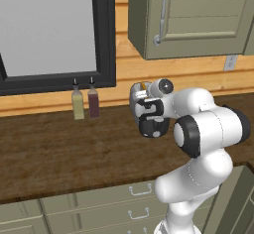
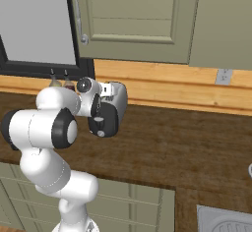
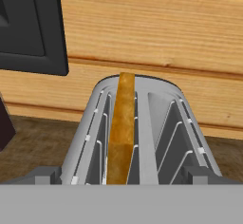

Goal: Start the toaster. Once the lever pops up, take the bread to the plate on the dining counter.

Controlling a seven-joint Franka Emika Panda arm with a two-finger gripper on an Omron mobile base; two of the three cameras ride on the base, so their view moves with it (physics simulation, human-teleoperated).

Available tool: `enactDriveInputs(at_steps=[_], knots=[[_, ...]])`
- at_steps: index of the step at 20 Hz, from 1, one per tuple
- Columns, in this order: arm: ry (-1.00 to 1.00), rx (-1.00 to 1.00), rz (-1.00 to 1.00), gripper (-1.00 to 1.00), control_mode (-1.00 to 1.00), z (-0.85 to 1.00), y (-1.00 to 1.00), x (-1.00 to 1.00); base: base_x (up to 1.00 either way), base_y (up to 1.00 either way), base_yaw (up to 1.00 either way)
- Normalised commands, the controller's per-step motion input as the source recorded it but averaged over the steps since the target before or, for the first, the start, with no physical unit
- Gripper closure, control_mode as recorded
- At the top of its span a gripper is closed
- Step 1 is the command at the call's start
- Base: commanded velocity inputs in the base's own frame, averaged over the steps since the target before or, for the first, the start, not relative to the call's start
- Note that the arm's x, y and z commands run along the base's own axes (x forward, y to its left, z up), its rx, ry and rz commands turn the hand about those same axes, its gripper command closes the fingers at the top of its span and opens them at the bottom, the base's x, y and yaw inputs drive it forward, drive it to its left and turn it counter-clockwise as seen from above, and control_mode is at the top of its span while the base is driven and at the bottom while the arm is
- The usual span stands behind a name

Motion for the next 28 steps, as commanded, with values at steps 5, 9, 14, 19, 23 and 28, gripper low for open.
enactDriveInputs(at_steps=[5,9,14,19,23,28], knots=[[0.0,0.0,0.0,-1.0,-1.0,0.0,0.0,0.0,0.0,0.0,0.0],[0.0,0.0,0.0,-1.0,-1.0,0.0,0.0,0.0,0.0,0.0,0.0],[0.0,0.0,0.0,-1.0,-1.0,0.0,0.0,0.0,0.0,0.0,0.0],[0.0,0.0,0.0,-1.0,-1.0,0.0,0.0,0.0,0.0,0.0,0.0],[0.0,0.0,0.0,-1.0,-1.0,0.0,0.0,0.0,0.0,0.0,0.0],[0.0,0.0,0.0,-1.0,-1.0,0.0,0.0,0.0,0.0,0.0,0.0]])
